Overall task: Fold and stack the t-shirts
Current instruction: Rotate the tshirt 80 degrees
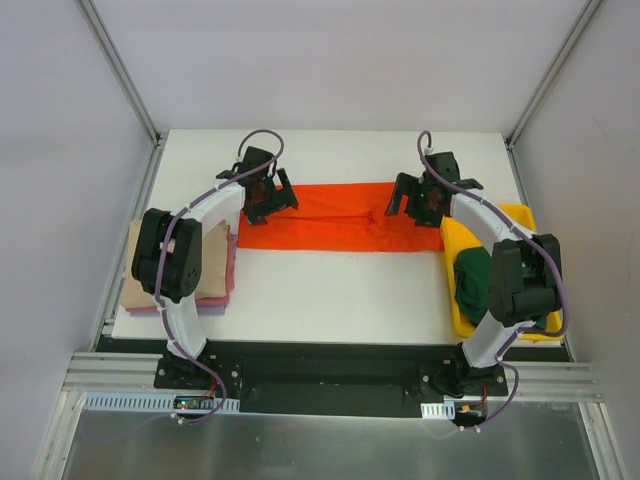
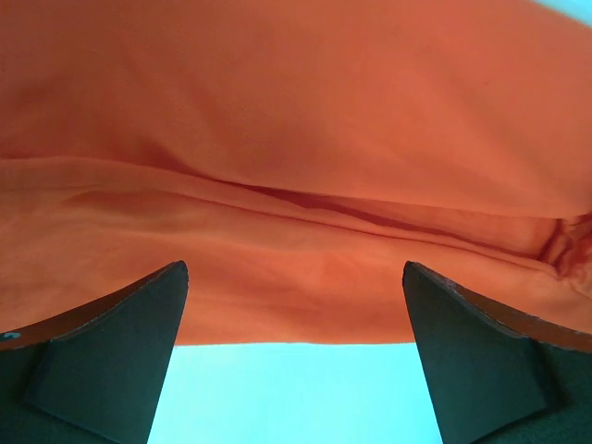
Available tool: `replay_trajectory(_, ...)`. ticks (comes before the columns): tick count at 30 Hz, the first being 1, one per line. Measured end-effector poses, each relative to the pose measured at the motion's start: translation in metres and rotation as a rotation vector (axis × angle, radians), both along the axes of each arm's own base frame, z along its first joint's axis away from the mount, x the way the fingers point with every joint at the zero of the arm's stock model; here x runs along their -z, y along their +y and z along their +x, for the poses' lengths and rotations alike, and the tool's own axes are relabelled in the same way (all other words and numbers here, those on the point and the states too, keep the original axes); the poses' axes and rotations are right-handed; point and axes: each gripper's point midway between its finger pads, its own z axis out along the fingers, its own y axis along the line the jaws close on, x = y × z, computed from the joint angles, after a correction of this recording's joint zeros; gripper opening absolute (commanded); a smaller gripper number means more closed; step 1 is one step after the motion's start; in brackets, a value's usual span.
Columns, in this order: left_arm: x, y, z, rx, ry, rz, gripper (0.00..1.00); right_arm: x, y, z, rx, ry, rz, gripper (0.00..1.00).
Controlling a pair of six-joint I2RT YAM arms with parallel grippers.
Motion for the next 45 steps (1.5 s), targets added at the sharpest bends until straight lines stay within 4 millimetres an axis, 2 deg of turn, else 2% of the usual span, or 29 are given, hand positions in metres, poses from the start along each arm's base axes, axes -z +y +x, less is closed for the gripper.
replay_trajectory(5, 0.041, -0.007, -0.009, 0.037, 0.099, -0.003, 0.99, 0.035, 0.012, 0.004, 0.013, 0.133, 0.03, 0.96)
replay_trajectory(7, 0.05, -0.008, -0.02, 0.049, 0.126, 0.004, 0.99, 0.05, 0.015, 0.012, 0.011, 0.174, 0.026, 0.96)
replay_trajectory(9, 0.048, -0.012, -0.029, 0.067, 0.115, 0.001, 0.99, 0.059, 0.018, 0.024, 0.007, 0.204, 0.024, 0.96)
replay_trajectory(11, 0.051, -0.017, -0.049, 0.095, 0.127, 0.006, 0.99, 0.064, 0.027, 0.044, -0.016, 0.231, 0.04, 0.96)
replay_trajectory(16, 0.053, -0.046, -0.12, 0.19, 0.162, -0.001, 0.99, 0.06, 0.052, 0.099, -0.076, 0.218, 0.104, 0.96)
replay_trajectory(19, 0.052, -0.076, -0.165, 0.28, 0.199, -0.022, 0.99, 0.057, 0.066, 0.12, -0.105, 0.209, 0.141, 0.96)
replay_trajectory(22, 0.05, -0.108, -0.201, 0.376, 0.241, -0.055, 0.99, 0.053, 0.078, 0.137, -0.15, 0.164, 0.157, 0.96)
replay_trajectory(25, 0.042, -0.133, -0.229, 0.466, 0.264, -0.075, 0.99, 0.045, 0.088, 0.146, -0.205, 0.112, 0.167, 0.96)
replay_trajectory(28, 0.019, -0.162, -0.243, 0.553, 0.23, -0.114, 0.99, 0.03, 0.097, 0.15, -0.245, 0.06, 0.171, 0.96)
replay_trajectory(30, 0.001, -0.172, -0.243, 0.578, 0.177, -0.145, 0.99, 0.02, 0.1, 0.148, -0.263, 0.037, 0.16, 0.96)
replay_trajectory(32, -0.014, -0.169, -0.239, 0.565, 0.122, -0.151, 0.99, 0.008, 0.097, 0.138, -0.275, 0.019, 0.12, 0.96)
replay_trajectory(36, -0.043, -0.144, -0.23, 0.505, 0.002, -0.154, 0.99, -0.032, 0.094, 0.091, -0.292, -0.004, 0.036, 0.96)
replay_trajectory(38, -0.047, -0.127, -0.222, 0.458, -0.032, -0.144, 0.99, -0.05, 0.101, 0.064, -0.319, -0.03, 0.029, 0.96)
replay_trajectory(40, -0.04, -0.107, -0.207, 0.385, -0.035, -0.123, 0.99, -0.06, 0.112, 0.028, -0.36, -0.04, 0.037, 0.96)
replay_trajectory(41, -0.032, -0.096, -0.198, 0.346, -0.023, -0.11, 0.99, -0.06, 0.118, 0.02, -0.377, -0.036, 0.039, 0.96)
replay_trajectory(43, -0.01, -0.079, -0.185, 0.286, 0.019, -0.079, 0.99, -0.053, 0.133, 0.001, -0.404, -0.013, 0.043, 0.96)
replay_trajectory(45, 0.011, -0.069, -0.18, 0.253, 0.07, -0.051, 0.99, -0.034, 0.143, -0.009, -0.413, 0.035, 0.04, 0.96)
